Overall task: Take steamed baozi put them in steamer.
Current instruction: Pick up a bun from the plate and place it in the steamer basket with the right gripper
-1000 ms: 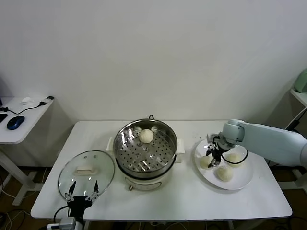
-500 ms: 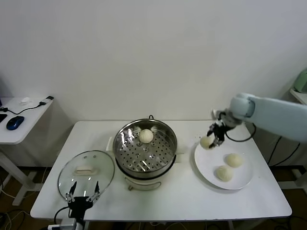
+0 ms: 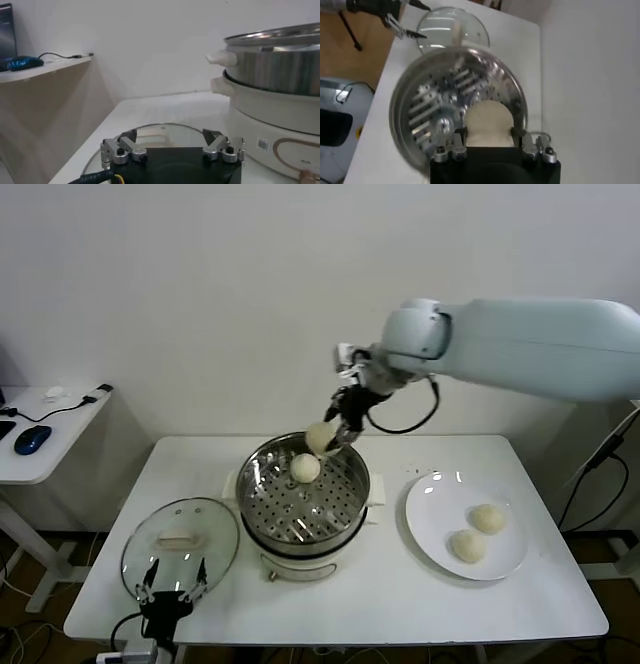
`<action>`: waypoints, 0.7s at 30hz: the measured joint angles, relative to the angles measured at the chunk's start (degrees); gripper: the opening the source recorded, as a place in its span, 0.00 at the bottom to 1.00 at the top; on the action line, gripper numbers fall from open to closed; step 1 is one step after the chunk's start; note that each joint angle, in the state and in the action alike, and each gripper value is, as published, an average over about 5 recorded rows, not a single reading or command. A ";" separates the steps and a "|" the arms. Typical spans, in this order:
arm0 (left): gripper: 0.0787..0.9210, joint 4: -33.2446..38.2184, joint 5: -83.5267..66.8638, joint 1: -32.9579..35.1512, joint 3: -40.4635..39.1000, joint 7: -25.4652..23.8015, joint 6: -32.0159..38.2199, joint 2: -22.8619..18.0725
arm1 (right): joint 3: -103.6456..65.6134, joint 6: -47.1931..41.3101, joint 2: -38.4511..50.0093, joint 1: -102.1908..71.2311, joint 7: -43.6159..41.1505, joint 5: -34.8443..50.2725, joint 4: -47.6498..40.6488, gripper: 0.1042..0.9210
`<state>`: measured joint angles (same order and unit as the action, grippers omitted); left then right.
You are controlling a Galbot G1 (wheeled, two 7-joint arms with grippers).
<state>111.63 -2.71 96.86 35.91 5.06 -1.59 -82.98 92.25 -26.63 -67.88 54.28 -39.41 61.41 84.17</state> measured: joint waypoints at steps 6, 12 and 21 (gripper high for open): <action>0.88 0.42 -0.03 0.20 -0.03 0.07 0.17 -0.35 | -0.34 -3.41 -7.18 -4.39 4.29 1.02 -2.77 0.62; 0.88 0.42 -0.20 0.04 -0.07 0.12 0.23 -0.48 | -0.70 -5.86 -11.86 -9.19 7.48 0.39 -6.47 0.62; 0.88 0.39 -0.40 -0.12 0.00 0.14 0.21 -0.56 | -1.17 -7.87 -14.91 -14.96 9.65 -1.33 -10.36 0.62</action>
<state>112.02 -3.11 96.74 35.92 5.20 -1.38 -83.54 91.09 -34.49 -82.79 39.32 -29.76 60.08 73.81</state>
